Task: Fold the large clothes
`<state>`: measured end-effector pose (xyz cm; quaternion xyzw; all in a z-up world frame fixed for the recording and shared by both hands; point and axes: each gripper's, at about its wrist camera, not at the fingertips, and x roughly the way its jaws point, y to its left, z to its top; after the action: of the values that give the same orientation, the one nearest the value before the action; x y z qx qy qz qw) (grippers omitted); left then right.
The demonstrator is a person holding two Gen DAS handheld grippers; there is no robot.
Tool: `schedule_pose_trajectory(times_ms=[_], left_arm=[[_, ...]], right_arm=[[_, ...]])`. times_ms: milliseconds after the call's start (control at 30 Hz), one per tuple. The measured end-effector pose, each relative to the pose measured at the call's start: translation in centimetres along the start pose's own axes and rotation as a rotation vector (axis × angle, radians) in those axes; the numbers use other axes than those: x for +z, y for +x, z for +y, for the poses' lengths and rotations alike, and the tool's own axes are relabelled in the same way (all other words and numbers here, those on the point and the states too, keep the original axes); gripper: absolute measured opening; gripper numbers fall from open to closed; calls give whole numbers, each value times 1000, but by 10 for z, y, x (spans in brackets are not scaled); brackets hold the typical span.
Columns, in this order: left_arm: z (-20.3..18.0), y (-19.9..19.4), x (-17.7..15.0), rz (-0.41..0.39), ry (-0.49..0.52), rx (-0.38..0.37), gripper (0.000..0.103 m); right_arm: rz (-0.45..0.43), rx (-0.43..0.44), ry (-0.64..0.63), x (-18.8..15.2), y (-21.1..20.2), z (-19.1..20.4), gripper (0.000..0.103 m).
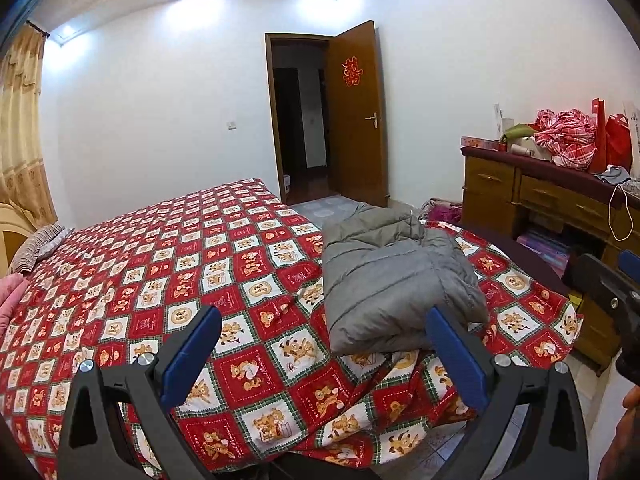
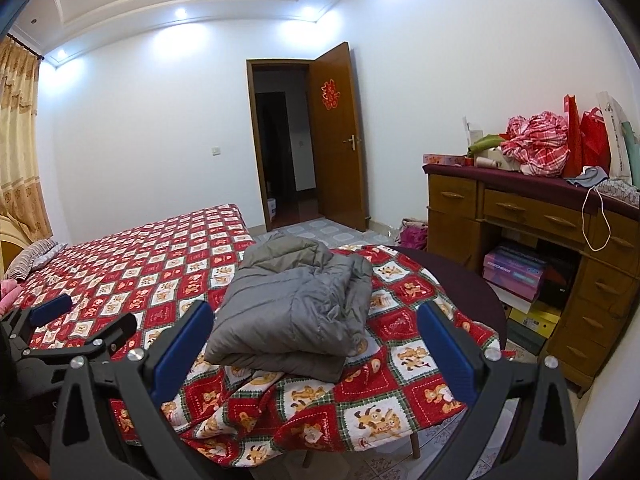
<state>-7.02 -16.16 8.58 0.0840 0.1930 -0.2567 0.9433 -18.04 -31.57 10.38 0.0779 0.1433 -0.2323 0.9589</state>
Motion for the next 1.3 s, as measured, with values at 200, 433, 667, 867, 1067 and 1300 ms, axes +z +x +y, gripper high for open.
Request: schedule_pose_trajectory(times_ms=[200,433,667,867,1067,1300], left_arm=[[0,1,-1,0,-2,2,102],[1,4,-2,8,-12,6,102],[8,7,-1,8,-17,25,102],[25,11,4,-1,-42,62,102],[46,28,7,29,-79,54,102],[73,54,10,66,-111,57,102]], right_arm=[[3,1,-10,-1,3,1,103],[13,2,-3,-3,6,0,103],[7,1,-11,-3,9,2,103],[-19,-6,-3,4,16,7,103],[-30,8,-21,13,35,28,103],[6,51,31,18,67,49,103]])
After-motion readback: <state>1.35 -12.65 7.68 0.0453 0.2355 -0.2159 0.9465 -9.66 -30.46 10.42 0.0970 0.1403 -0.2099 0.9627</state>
